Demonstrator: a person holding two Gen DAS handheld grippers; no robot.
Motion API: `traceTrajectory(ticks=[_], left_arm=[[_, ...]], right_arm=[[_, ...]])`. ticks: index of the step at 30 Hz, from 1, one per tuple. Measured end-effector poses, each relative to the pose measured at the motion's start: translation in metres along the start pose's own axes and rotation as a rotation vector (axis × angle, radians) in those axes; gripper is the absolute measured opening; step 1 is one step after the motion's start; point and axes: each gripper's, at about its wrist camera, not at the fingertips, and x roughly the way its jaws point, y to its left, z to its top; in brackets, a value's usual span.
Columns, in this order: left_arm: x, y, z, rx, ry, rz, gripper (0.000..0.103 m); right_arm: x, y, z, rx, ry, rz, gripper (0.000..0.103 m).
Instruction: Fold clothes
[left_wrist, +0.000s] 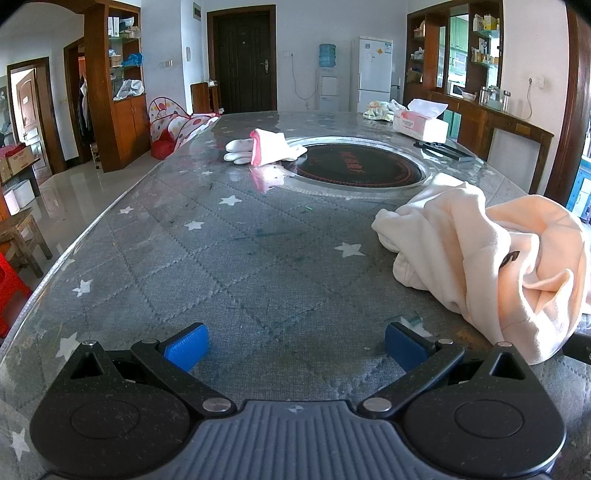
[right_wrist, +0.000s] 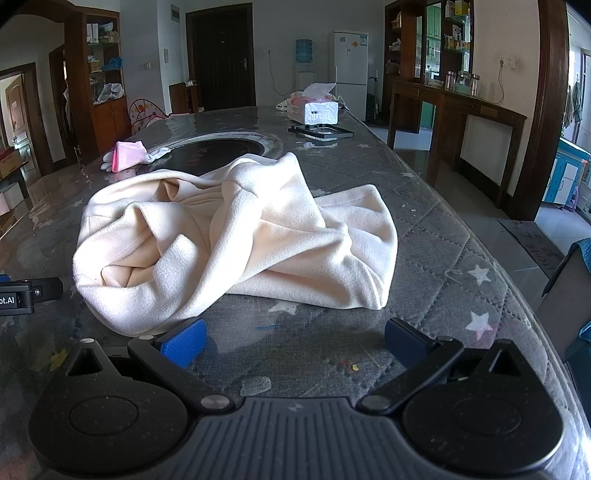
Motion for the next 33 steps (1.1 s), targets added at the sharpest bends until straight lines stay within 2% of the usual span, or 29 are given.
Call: traceTrajectory(ticks=[10,22,33], left_arm=[[-0.009,-0.012,0.001,0.009,0.041,0.003,0.103],[-0.034,-0.028,-0.001,0.024,0.048,-0.005,0.103],[-0.045,-0.040,0.000,0.042,0.060,-0.043,0.103]], right_arm=[[-0.007,-0.001,-0.003,0.014,0.003,0.026,0.103],[-0.024,0.001,-0.002,0.046,-0.020,0.034,0.103],[-0.037,0.001,-0.001,0.070,-0.033,0.037,0.103]])
